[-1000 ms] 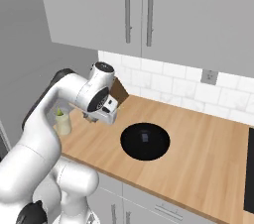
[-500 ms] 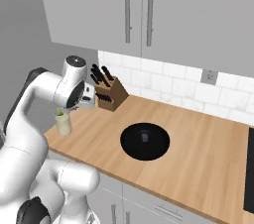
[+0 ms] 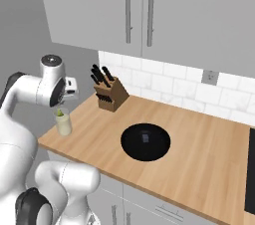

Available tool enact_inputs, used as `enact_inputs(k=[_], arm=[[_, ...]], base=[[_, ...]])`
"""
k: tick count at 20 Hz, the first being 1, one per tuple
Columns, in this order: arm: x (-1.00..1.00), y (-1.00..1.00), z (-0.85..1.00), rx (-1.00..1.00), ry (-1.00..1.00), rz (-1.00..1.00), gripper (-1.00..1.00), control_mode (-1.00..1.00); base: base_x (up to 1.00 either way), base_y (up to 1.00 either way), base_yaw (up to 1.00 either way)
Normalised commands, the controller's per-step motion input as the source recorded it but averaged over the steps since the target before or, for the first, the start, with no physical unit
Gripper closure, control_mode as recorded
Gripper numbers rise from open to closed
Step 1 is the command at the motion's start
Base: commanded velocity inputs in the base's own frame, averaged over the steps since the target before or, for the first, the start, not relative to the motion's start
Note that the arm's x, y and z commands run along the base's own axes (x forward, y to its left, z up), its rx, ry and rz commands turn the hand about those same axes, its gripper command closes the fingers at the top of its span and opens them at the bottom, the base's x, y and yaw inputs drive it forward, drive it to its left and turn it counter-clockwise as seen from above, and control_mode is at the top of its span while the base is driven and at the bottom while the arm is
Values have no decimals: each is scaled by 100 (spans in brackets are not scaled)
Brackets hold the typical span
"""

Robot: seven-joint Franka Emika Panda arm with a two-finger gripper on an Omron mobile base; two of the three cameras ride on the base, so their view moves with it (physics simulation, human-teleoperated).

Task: Grab a lemon wedge from the fridge and one ice cube from the ice bowl, and put them in the glass of lemonade.

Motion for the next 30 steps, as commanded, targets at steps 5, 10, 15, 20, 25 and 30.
enact_inputs(k=[5, 10, 15, 20, 25, 30], arm=[[12, 0, -5, -5, 0, 1, 100, -100], [17, 0, 0, -1, 0, 0, 100, -100], [24, 0, 0, 0, 0, 0, 100, -100], [15, -2, 0, -1, 7, 0, 100, -100], [-25, -1, 8, -13, 12, -9, 100, -100], [-2, 7, 17, -16, 6, -7, 100, -100]], base=[[0, 0, 0], [0, 0, 0], [0, 0, 0], [0, 0, 0], [0, 0, 0], [0, 0, 0]])
